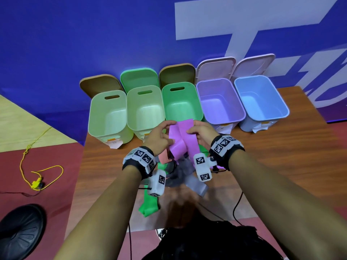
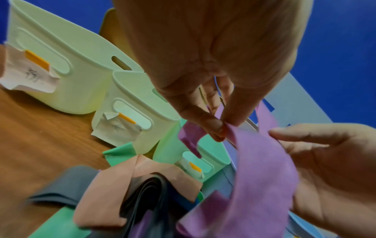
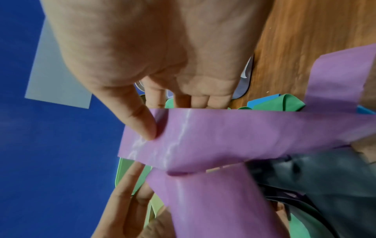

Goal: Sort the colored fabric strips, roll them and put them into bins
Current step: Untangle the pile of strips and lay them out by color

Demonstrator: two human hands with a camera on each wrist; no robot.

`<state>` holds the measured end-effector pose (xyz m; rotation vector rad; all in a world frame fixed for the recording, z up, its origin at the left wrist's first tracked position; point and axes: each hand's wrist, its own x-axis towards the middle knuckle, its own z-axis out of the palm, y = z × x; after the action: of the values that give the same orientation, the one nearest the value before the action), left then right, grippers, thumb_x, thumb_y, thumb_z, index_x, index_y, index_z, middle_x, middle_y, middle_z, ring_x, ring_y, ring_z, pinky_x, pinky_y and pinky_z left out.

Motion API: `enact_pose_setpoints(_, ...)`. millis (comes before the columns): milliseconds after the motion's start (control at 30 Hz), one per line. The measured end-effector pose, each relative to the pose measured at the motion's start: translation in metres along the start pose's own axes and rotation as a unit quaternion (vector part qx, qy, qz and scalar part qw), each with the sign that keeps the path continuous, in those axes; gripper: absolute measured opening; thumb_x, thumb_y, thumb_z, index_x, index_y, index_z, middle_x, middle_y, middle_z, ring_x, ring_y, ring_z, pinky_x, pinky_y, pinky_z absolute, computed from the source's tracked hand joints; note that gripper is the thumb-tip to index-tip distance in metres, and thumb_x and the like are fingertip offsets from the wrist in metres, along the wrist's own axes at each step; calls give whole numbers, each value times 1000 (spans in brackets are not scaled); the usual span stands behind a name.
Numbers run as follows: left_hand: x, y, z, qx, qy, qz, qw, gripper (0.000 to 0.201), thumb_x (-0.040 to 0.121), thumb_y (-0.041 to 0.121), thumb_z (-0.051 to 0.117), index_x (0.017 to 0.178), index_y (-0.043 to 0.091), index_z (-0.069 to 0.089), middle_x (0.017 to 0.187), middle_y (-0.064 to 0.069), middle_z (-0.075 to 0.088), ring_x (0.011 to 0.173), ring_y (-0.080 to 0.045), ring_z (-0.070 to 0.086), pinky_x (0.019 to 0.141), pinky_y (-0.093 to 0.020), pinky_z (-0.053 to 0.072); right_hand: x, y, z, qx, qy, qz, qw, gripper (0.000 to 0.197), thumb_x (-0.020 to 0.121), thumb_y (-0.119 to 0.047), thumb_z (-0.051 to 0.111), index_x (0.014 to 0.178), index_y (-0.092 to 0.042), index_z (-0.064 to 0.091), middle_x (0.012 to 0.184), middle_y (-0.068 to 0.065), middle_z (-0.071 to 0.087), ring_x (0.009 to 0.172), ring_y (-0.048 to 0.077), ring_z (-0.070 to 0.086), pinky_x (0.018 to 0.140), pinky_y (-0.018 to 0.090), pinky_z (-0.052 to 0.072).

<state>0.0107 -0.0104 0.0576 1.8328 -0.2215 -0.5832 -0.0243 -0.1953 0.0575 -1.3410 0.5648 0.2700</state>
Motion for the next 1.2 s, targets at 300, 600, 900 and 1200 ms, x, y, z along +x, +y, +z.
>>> enact_pose_setpoints(300, -1, -5, -2, 37, -48, 10, 998, 90, 74, -25, 61, 143, 30, 41, 111, -16, 54, 70, -20, 47, 63, -24, 51, -4, 10, -9, 111, -26, 14, 993, 33, 88, 9, 51, 115, -5, 64, 87, 11, 65, 74, 22, 61, 69, 29, 54)
enact_pose_setpoints(600, -12, -8, 11, -32, -39, -54, 997, 49, 84, -12, 49, 122, 17, 59, 108, -11, 65, 74, -20, 62, 69, -36, 57, -2, 9, -6, 92, -14, 10, 996, 24, 86, 10, 51, 101, -3, 65, 88, 17, 60, 70, 24, 57, 62, 27, 49)
enact_pose_setpoints(900, 1, -11, 6, -66, 27, -18, 997, 14, 92, -4, 63, 102, 4, 68, 85, -14, 64, 59, -14, 58, 58, -25, 53, -9, 18, -5, 67, -39, 21, 997, 40, 84, 13, 48, 120, 6, 64, 96, 17, 62, 83, 27, 58, 68, 29, 50)
enact_pose_setpoints(1200, 4, -3, 5, -86, 11, -15, 996, 58, 80, -14, 69, 129, 14, 53, 86, -1, 67, 72, -26, 64, 71, -39, 59, -9, 7, -3, 86, -37, 8, 996, 28, 81, 15, 48, 99, 3, 64, 92, 20, 59, 81, 31, 55, 66, 33, 45)
